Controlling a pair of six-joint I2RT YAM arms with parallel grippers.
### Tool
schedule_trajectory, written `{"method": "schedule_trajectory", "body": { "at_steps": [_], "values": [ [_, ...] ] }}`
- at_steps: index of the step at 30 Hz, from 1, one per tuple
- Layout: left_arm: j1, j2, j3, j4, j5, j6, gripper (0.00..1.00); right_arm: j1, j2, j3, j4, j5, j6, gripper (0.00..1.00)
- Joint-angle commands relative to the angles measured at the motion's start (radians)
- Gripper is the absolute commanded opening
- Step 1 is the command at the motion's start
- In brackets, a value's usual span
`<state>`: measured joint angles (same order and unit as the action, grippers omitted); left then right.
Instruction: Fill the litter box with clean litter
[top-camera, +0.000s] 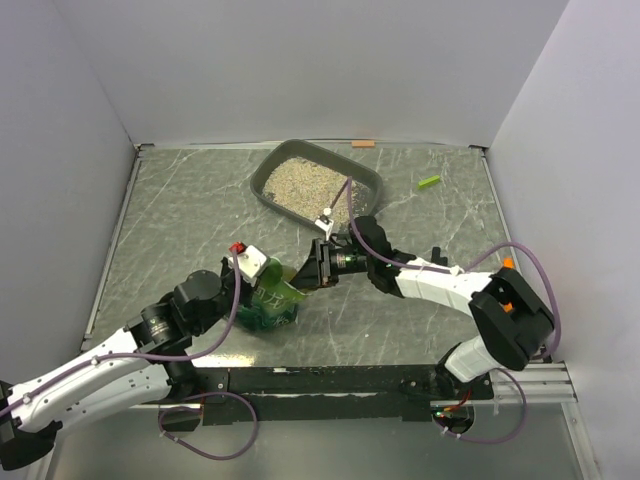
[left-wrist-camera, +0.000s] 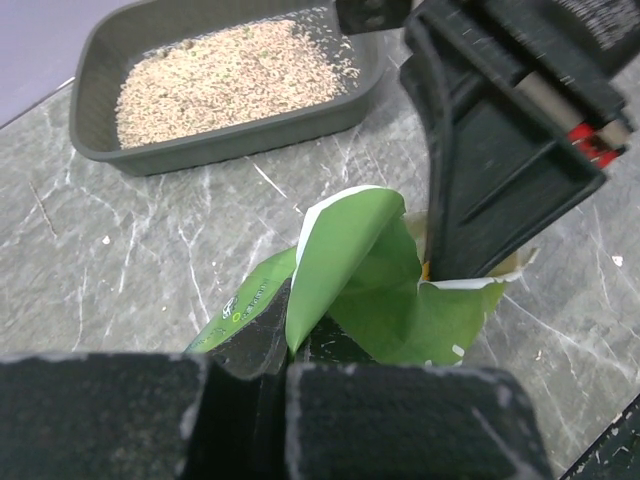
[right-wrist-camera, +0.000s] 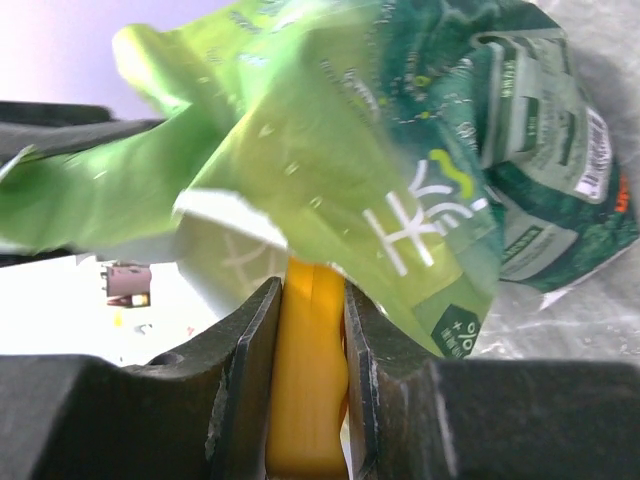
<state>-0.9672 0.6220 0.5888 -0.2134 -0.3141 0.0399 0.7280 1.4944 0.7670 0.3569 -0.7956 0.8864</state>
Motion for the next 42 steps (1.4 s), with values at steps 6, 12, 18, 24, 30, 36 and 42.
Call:
{"method": "schedule_trajectory", "body": {
  "at_steps": [6, 12, 18, 24, 30, 36, 42],
  "values": [
    [-0.008, -0.044, -0.037, 0.042, -0.019, -0.018, 0.01, -0.035, -0.181, -0.077, 0.146, -0.06, 0.08, 0.0],
    [-0.015, -0.102, -0.066, 0.069, -0.02, -0.012, 0.01, -0.097, -0.298, -0.139, 0.105, -0.063, 0.074, 0.0],
    [-0.019, -0.114, -0.076, 0.078, -0.028, -0.009, 0.01, -0.145, -0.399, -0.198, 0.074, -0.063, 0.08, 0.0],
    [-0.024, -0.119, -0.08, 0.085, -0.039, -0.008, 0.01, -0.173, -0.485, -0.247, 0.034, -0.048, 0.101, 0.0],
    [-0.025, -0.139, -0.084, 0.089, -0.043, -0.008, 0.01, -0.185, -0.583, -0.304, -0.027, 0.041, 0.143, 0.0],
    [-0.028, -0.143, -0.086, 0.092, -0.042, -0.009, 0.01, -0.188, -0.635, -0.374, 0.011, 0.096, 0.227, 0.0],
    [-0.03, -0.149, -0.087, 0.094, -0.04, -0.006, 0.01, -0.187, -0.695, -0.452, 0.12, 0.125, 0.339, 0.0]
  ]
}}
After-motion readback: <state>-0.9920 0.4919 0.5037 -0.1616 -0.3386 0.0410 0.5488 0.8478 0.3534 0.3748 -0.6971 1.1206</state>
